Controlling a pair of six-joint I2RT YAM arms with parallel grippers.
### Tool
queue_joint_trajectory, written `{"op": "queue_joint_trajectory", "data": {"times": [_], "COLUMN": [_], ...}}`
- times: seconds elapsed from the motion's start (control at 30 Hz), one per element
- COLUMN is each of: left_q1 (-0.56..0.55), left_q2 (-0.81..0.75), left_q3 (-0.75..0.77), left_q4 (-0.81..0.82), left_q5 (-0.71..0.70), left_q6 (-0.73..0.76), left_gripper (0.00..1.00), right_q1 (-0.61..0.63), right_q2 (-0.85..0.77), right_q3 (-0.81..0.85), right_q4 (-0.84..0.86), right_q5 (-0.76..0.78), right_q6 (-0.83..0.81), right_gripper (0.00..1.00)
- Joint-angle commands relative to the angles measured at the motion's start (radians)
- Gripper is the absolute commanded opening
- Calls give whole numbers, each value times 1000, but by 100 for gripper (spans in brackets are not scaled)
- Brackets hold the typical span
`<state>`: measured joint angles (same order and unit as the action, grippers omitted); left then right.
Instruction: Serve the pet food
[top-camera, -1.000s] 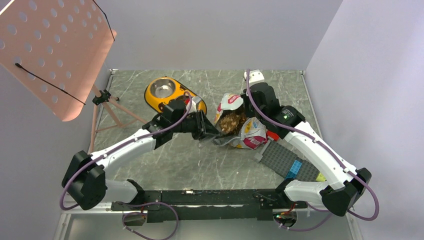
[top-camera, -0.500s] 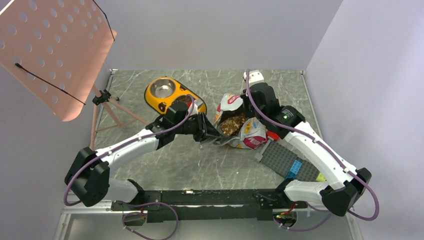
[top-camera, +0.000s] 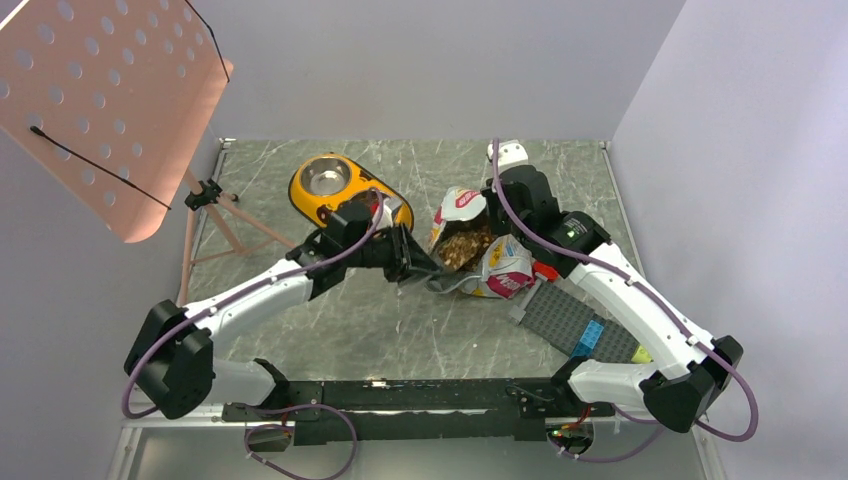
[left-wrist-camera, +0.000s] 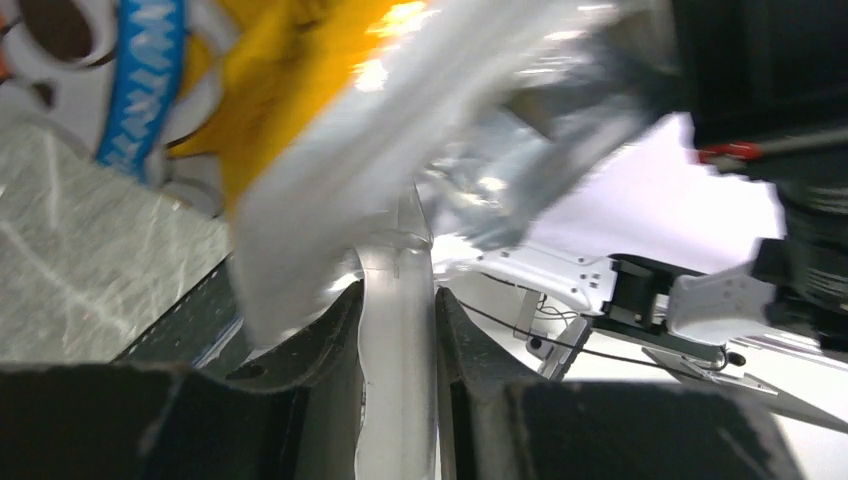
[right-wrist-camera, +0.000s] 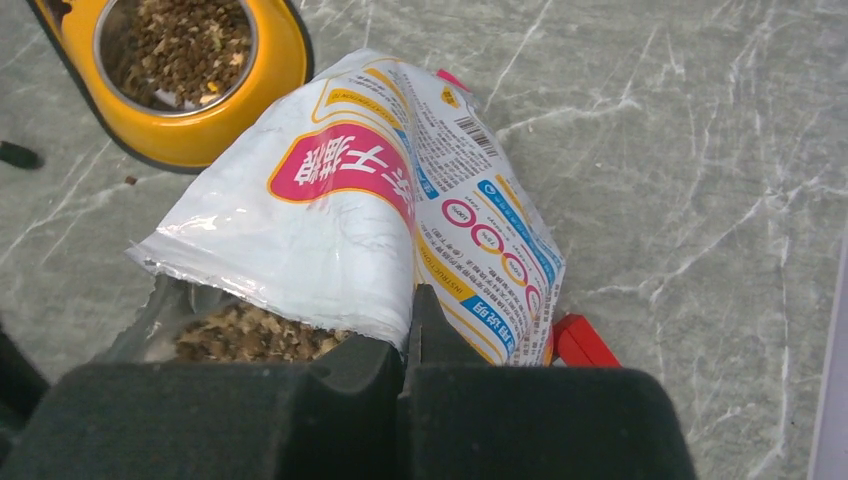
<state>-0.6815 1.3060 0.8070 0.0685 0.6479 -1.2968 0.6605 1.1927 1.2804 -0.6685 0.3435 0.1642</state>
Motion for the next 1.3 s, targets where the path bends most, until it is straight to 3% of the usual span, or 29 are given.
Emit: {"op": "queue_joint_trajectory", "data": {"times": [0.0, 0.13, 0.23, 0.43, 0.53, 0.73, 0.9, 1.07, 1.17, 1.27], "left_q1": [8, 7, 9, 17, 34, 36, 44, 63, 70, 68], "left_q2": [-34, 9, 10, -28, -16, -23, -20, -48, -76, 58], "left_q3": [169, 60, -93, 172, 157, -66, -75, -201, -246, -169], "left_q4": [-89, -105, 115, -157, -165, 206, 298, 573, 621, 750], "left_q5": [-16, -6, 29, -23, -11, 53, 103, 155, 109, 121], "left_q6": [103, 67, -71, 113, 123, -4, 107, 44, 43, -1], "left_gripper": [0, 0, 0, 0, 0, 0, 0, 0, 0, 0], "right_q1": [-14, -14, -13, -13, -13, -14, -15, -13, -13, -15], "right_q2": [-72, -58, -52, -60, -54, -50, -49, -48, -50, -32], "right_q3": [79, 88, 98, 90, 86, 95, 91, 100, 95, 86], "right_q4": [86, 91, 90, 87, 90, 91, 91, 87, 91, 104], "right_q5": [73, 62, 65, 71, 64, 73, 68, 77, 82, 66], "right_q6": [-4, -2, -9, -10, -5, -12, -7, -14, -15, -5], "right_gripper": [0, 0, 0, 0, 0, 0, 0, 0, 0, 0]}}
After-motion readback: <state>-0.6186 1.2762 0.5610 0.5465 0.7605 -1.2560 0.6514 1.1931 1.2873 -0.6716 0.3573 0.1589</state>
